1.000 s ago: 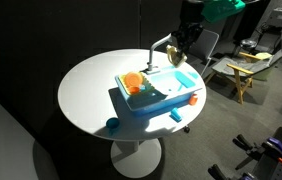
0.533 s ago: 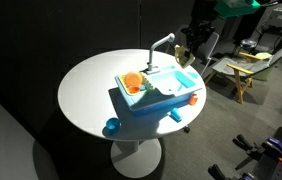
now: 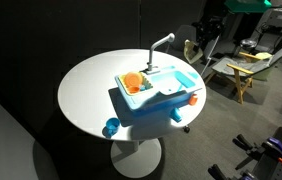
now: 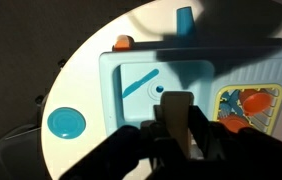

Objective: Pick up the white container from the dish rack and place it on the light blue surface next to the tap

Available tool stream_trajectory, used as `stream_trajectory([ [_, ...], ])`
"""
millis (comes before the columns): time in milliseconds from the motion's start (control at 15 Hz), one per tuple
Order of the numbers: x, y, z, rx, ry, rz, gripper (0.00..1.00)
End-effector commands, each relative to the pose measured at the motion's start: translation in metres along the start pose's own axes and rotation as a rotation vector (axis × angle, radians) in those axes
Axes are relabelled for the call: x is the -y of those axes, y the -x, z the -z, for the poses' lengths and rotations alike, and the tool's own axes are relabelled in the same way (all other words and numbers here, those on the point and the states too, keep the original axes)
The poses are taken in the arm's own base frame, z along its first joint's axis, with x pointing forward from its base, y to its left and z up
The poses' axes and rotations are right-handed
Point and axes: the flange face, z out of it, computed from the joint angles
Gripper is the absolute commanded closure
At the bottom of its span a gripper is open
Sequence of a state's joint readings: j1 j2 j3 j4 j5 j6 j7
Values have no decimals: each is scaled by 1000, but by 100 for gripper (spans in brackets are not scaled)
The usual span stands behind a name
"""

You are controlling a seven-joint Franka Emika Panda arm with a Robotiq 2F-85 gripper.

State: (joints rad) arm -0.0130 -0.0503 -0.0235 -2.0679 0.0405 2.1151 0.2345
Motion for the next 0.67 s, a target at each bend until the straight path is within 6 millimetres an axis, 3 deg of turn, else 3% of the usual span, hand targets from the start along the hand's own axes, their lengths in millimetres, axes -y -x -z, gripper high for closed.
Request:
stream_trajectory([
  [0,-20,1,4,-24,-26,-60,92],
  [600,-82,-14,1,-52,-10,-202,92],
])
